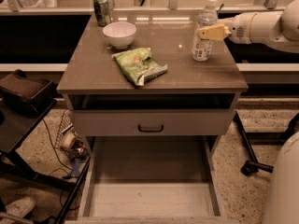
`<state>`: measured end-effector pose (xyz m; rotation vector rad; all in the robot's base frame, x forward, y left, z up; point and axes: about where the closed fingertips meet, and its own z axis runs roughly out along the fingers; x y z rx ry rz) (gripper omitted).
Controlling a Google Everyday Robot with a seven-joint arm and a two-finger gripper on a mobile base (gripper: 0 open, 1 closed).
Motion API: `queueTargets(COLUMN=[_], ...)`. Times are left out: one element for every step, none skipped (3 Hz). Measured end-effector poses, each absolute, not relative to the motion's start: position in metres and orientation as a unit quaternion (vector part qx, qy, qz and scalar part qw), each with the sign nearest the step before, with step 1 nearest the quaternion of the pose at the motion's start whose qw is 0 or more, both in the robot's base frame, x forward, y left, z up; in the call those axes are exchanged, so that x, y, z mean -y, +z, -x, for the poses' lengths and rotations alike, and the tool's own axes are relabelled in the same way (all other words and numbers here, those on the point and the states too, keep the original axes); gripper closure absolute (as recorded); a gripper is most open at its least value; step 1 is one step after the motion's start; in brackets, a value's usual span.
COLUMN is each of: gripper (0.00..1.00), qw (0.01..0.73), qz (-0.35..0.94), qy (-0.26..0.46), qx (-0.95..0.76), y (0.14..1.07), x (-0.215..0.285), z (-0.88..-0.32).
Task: Pick blue plastic bottle from middle drawer and place on counter
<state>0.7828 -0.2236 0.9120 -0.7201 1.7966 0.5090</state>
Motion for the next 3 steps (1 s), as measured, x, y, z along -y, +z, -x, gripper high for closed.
queueTargets(gripper=[0.36,0.13,0.0], qw=[0.54,0.54,0.539], qz=[0.303,0.303,0.304], qy=[0.214,0.214,0.216], qx=[-0.756,-0.756,-0.756], y=[0.9119,0.9118,0.9106], x=[0.2234,0.2233,0.2207], z=[-0.7828,-0.7829,-0.7837])
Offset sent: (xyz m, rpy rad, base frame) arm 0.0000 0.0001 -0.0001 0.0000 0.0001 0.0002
